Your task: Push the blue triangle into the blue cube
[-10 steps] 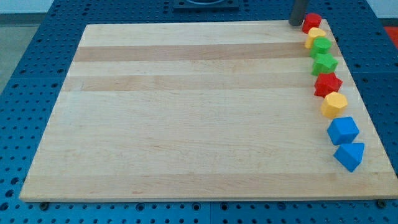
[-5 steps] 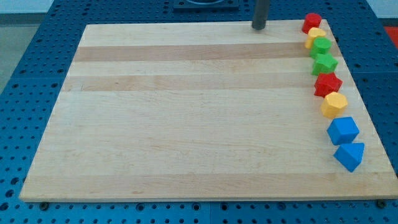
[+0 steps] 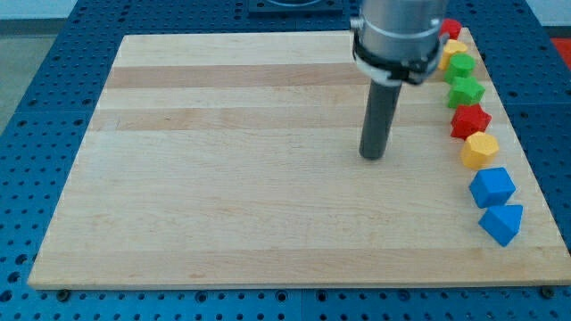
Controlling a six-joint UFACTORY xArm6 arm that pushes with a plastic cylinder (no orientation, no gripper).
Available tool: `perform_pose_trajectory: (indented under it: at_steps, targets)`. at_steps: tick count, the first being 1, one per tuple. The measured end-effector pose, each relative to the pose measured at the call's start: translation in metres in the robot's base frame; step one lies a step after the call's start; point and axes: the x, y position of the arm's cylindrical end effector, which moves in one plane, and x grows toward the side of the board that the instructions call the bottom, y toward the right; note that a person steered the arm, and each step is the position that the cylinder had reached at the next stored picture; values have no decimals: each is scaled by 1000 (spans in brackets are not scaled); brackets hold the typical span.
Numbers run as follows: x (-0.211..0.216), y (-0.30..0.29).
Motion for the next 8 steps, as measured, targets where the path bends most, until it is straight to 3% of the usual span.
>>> perform_pose_trajectory:
  at_steps: [2,3,6,8]
  targets:
    - [112,30]
    - [143,65]
    - [113,159]
    - [103,161]
